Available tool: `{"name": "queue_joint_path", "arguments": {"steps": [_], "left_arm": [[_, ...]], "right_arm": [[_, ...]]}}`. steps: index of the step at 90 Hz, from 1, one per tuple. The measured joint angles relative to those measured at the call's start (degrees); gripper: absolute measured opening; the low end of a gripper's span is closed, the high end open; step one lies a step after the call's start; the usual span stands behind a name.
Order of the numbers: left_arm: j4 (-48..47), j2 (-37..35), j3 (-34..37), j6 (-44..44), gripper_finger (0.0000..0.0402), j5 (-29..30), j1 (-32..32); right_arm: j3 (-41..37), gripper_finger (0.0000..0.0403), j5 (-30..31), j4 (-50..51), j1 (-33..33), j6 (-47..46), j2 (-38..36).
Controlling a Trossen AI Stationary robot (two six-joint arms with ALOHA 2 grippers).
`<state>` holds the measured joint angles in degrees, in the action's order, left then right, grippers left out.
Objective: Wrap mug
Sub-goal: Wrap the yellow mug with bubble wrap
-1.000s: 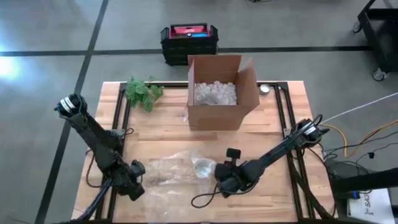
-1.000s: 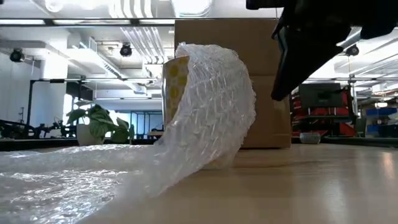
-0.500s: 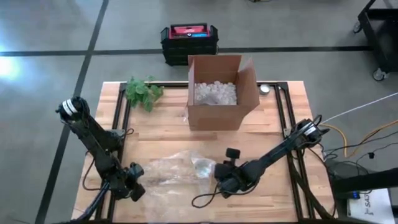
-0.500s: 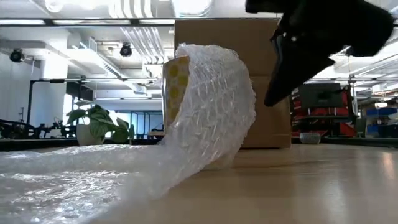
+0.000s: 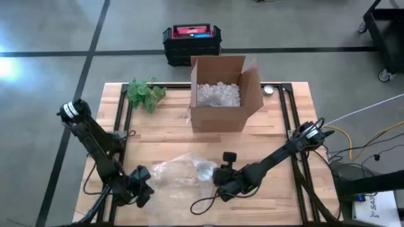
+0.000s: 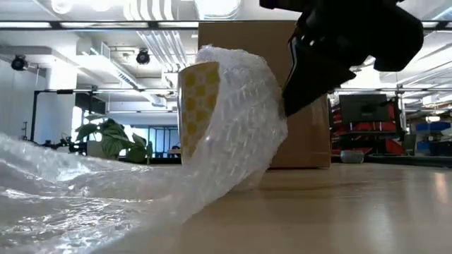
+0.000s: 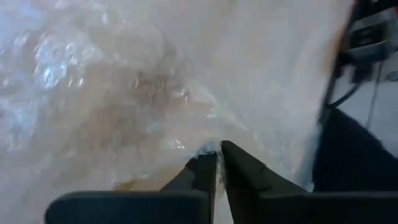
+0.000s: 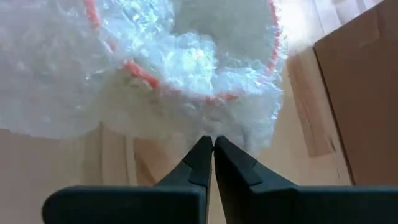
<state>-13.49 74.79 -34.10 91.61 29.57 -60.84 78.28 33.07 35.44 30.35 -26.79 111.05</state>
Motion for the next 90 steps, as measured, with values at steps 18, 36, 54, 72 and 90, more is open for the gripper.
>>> {"name": "queue_joint_path", "arguments": {"steps": [18,36,54,72,90], "left_arm": [[-1.7,-2.8,-4.1,-9.1,0.0001,13.9,1.6],[-0.8,-3.5,-7.6,-23.4,0.0001,15.1,8.9],[4.7,-3.0,-9.7,-37.8,0.0,12.7,17.1],[13.9,-1.6,-10.2,-49.5,0.0,5.6,24.9],[16.8,2.5,-10.1,-52.6,0.0,-2.6,30.6]], "right_arm": [[0.0,0.0002,-0.7,-6.2,0.0,4.1,0.1],[0.0,0.0002,-3.7,-14.3,-0.3,8.2,0.1],[0.0,0.0002,-4.8,-15.9,-0.8,8.5,0.1],[-0.1,0.0002,-5.2,-16.6,-0.9,8.4,1.0],[-0.2,0.0002,-6.5,-17.1,-1.2,8.7,2.0]]}}
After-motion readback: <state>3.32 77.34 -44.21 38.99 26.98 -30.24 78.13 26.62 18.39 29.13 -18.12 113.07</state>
